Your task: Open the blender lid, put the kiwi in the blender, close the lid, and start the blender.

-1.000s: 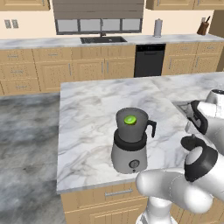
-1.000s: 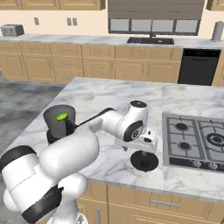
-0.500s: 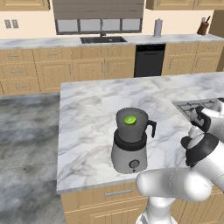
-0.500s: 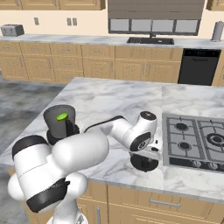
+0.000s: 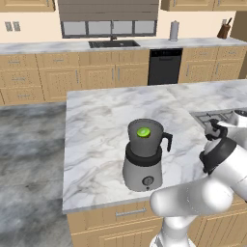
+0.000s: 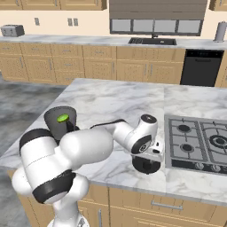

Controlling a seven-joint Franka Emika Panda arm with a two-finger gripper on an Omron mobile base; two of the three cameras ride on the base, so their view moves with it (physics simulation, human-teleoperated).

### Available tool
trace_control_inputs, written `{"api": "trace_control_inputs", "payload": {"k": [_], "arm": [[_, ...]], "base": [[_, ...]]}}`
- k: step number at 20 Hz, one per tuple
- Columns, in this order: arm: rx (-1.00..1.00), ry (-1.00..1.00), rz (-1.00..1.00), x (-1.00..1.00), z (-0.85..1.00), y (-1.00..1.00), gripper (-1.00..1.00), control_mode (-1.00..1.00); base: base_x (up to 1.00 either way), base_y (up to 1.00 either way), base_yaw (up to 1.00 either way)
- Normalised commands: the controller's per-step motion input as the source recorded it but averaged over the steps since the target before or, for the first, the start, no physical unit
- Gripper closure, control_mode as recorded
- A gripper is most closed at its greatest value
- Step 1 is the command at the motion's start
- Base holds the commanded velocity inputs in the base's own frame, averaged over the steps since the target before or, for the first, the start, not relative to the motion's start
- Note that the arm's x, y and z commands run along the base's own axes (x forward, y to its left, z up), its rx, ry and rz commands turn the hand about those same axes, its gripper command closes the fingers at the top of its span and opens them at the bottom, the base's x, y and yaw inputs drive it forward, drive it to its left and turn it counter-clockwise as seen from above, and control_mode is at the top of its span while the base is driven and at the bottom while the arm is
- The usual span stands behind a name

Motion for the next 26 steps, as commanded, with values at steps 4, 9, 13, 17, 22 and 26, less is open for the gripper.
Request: {"api": "trace_control_inputs", "payload": {"k": [4, 9, 13, 17, 22, 26], "arm": [[-0.05, 0.0, 0.0, 0.0, 0.0, -0.03, -1.0, -1.0], [-0.06, 0.0, 0.0, 0.0, -0.05, 0.0, -1.0, -1.0], [-0.03, 0.0, 0.0, 0.02, -0.16, -0.03, -1.0, -1.0], [0.0, 0.0, 0.0, 0.11, -0.15, -0.04, -1.0, -1.0], [0.0, 0.0, 0.01, 0.14, -0.04, -0.08, -1.0, -1.0], [0.0, 0.0, 0.01, 0.04, 0.0, -0.14, -1.0, -1.0]], "base": [[0.0, 0.0, 0.0], [0.0, 0.0, 0.0], [0.0, 0.0, 0.0], [0.0, 0.0, 0.0], [0.0, 0.0, 0.0], [0.0, 0.0, 0.0]]}}
